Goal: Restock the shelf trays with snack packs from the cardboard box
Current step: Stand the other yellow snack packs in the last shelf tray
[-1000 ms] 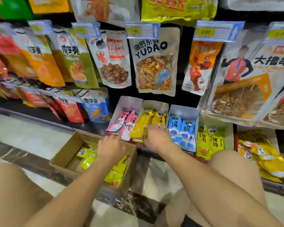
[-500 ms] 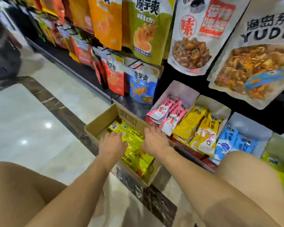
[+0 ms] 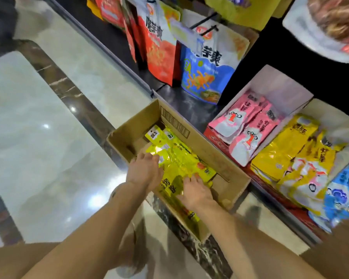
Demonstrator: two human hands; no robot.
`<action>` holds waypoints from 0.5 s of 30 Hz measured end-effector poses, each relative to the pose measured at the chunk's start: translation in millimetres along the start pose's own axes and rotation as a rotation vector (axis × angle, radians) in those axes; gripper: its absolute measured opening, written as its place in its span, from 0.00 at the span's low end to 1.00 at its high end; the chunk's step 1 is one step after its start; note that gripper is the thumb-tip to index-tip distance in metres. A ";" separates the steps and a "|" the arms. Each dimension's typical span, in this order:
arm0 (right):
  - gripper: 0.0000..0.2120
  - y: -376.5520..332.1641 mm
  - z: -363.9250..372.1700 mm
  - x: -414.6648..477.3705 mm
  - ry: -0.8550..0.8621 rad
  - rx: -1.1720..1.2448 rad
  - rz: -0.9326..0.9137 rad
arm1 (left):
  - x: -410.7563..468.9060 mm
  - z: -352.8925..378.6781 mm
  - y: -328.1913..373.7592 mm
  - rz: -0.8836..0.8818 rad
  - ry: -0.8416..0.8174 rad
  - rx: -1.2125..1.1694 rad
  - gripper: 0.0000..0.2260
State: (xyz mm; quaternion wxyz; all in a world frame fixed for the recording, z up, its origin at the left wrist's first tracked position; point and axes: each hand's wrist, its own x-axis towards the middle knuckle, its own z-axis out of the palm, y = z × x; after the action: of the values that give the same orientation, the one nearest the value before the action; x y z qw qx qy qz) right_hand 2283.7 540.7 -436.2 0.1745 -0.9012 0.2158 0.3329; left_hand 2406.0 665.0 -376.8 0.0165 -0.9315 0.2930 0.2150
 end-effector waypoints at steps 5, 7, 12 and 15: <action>0.35 -0.4 25.0 14.4 -0.066 0.047 0.085 | 13.9 12.7 -9.2 -0.016 -0.012 -0.028 0.14; 0.31 -5.4 33.3 19.5 -0.061 0.075 0.108 | 17.7 16.1 -11.2 -0.031 -0.006 -0.056 0.13; 0.24 -12.9 39.2 22.1 -0.033 0.116 0.075 | 19.1 23.2 -14.1 -0.050 -0.025 -0.044 0.13; 0.26 -9.0 32.8 17.7 -0.010 0.163 0.063 | 19.3 24.5 -13.4 -0.047 -0.016 -0.021 0.13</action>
State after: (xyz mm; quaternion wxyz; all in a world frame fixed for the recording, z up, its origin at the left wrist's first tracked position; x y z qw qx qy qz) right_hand 2283.2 558.5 -470.2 0.2376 -0.8751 0.2695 0.3242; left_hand 2418.0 669.6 -408.2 0.0143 -0.9365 0.2685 0.2250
